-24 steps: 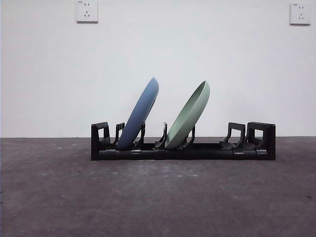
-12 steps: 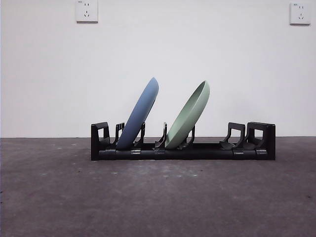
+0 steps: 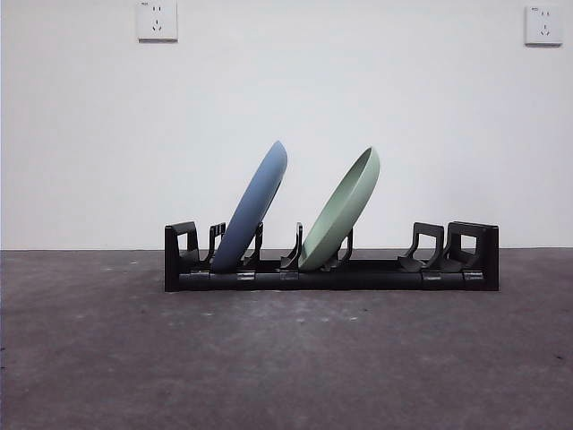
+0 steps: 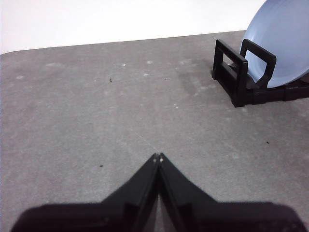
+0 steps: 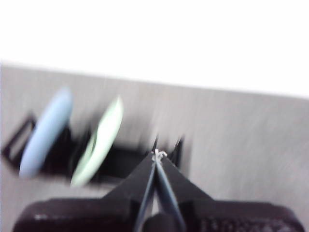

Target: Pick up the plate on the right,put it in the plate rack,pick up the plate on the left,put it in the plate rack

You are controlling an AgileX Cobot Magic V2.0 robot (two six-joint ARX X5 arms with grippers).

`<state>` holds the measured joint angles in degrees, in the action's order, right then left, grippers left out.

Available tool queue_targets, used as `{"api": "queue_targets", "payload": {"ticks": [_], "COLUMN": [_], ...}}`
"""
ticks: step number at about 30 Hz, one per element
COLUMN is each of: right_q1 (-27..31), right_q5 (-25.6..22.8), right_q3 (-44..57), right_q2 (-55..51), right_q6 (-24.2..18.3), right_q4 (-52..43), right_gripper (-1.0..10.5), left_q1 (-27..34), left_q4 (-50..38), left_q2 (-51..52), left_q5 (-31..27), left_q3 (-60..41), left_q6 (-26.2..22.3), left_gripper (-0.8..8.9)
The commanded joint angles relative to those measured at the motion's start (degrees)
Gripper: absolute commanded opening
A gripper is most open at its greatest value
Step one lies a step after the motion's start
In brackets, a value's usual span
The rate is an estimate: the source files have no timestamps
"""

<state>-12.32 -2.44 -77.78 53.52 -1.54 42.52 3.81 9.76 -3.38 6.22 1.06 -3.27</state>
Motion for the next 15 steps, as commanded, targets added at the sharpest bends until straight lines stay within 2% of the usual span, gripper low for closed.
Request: {"api": "queue_targets", "payload": {"ticks": [1, 4, 7, 15], "right_q1": [5.3, 10.8, 12.1, 12.3], "right_q5": [0.0, -0.3, -0.8, -1.0], "right_q3": [8.8, 24.4, 34.5, 56.3], "right_q2": [-7.9, -19.6, -26.2, -39.6], "right_q6": [-0.3, -0.3, -0.2, -0.2], "right_q4": [-5.3, -16.7, -24.1, -32.2], "right_gripper": [0.0, 0.0, 0.0, 0.0], "left_q1": [0.2, 0.2, 0.2, 0.2], "left_q4": [-0.5, -0.5, -0.4, -0.5], "left_q2": [-0.2, -0.2, -0.4, -0.4], "left_q5": [0.2, 0.2, 0.2, 0.2], "left_q3": [-0.6, -0.6, -0.6, -0.6], "left_q6": [0.7, 0.7, 0.7, 0.7], "left_gripper": [-0.04, -0.04, -0.04, -0.04]}}
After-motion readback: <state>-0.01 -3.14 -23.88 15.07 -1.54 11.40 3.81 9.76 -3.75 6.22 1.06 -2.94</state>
